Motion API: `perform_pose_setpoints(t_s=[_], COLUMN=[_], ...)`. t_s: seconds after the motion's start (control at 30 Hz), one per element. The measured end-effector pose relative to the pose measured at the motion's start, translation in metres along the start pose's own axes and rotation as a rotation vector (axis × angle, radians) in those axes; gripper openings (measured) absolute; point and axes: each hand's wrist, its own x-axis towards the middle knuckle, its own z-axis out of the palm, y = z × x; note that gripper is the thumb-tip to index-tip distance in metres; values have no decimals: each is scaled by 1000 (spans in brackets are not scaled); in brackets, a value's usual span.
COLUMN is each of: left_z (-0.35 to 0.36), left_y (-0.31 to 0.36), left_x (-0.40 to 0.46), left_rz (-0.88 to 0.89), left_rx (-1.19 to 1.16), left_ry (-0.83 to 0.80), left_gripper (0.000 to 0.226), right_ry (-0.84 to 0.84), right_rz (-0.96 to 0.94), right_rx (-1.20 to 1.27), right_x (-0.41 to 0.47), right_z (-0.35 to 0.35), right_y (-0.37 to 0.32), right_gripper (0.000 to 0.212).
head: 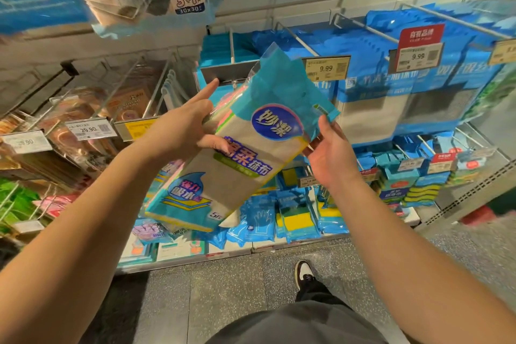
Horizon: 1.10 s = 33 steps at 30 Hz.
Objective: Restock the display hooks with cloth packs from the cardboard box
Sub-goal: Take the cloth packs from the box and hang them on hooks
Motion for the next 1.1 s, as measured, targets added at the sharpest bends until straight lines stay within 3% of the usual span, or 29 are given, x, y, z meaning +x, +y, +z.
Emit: perform_pose_setpoints(t_s=[0.2, 0.27, 0.33, 0.5, 0.6, 0.8, 1.1], left_z=[6, 5, 2, -7, -15, -21, -28], left_y=[1, 3, 4, 9, 14, 24, 18], left_x=[3, 4, 5, 6, 5, 5, 7], left_rz=[69, 19, -26, -54, -42, -8, -19], left_rx=[24, 43, 93, 276, 398, 574, 639], left_ry=[33, 53, 66, -49, -131, -240, -323], left_gripper=[94, 77, 55, 39, 34, 26, 36], right_ry=[39, 67, 84, 106, 101, 151, 47], right_rz=[-102, -158, -210, -298, -318, -409, -446], right_rx=[72, 77, 4, -238, -339, -832, -1187], right_x=[-6, -8, -9, -9, -7, 10, 43], right_z=[6, 1, -7, -31, -43, -63, -41], right_y=[-17, -28, -39, -63, -81, -106, -71], right_gripper=[13, 13, 14, 16, 18, 16, 14])
